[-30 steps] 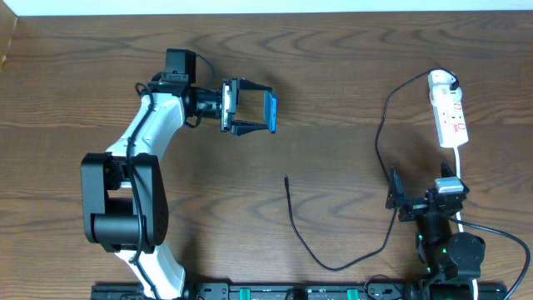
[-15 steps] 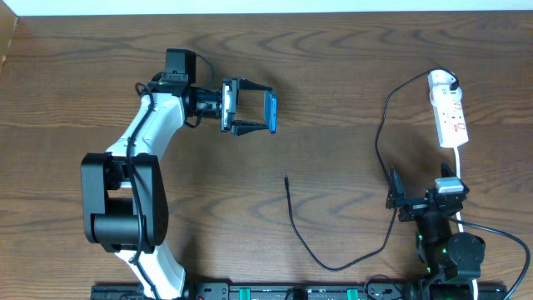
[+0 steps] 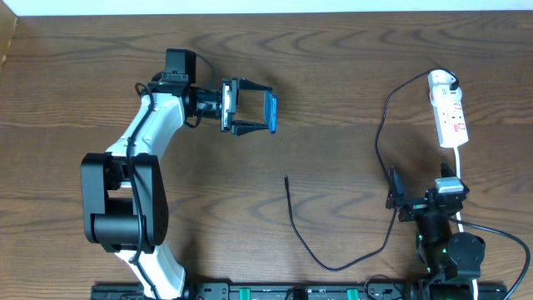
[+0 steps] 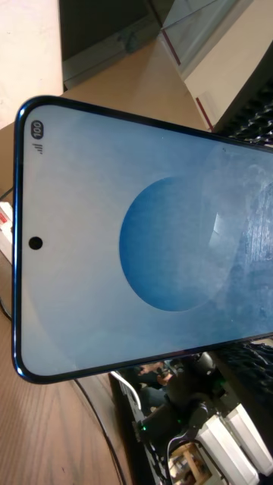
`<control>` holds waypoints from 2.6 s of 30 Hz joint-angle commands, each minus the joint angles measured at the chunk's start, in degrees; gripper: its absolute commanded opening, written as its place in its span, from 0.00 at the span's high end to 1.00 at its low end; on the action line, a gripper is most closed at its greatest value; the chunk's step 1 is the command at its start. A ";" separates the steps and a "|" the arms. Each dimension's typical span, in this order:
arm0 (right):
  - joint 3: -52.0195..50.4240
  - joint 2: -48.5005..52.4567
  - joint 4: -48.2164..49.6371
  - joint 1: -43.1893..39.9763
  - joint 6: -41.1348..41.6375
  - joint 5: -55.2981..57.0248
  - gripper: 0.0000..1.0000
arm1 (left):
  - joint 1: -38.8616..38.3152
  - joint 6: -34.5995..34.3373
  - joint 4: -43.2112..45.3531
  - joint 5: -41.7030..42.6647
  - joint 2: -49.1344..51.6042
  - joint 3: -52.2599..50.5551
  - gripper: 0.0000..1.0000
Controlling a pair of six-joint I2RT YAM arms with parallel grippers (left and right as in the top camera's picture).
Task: Plug charger to phone and switch on socket
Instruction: 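Hold the phone upright and rotate it rightward with the left gripper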
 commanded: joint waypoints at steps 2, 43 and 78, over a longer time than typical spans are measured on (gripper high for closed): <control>-0.07 -0.33 -0.24 0.52 0.17 0.22 0.01 | 0.17 -0.50 0.09 3.50 -1.92 0.22 0.93; -0.07 -0.33 -0.24 0.52 0.17 0.22 0.01 | 0.17 2.10 0.09 3.43 -1.92 0.22 0.93; -0.07 -0.33 -0.24 0.52 0.17 0.22 0.01 | 0.17 3.39 4.98 -10.49 -1.92 0.22 0.93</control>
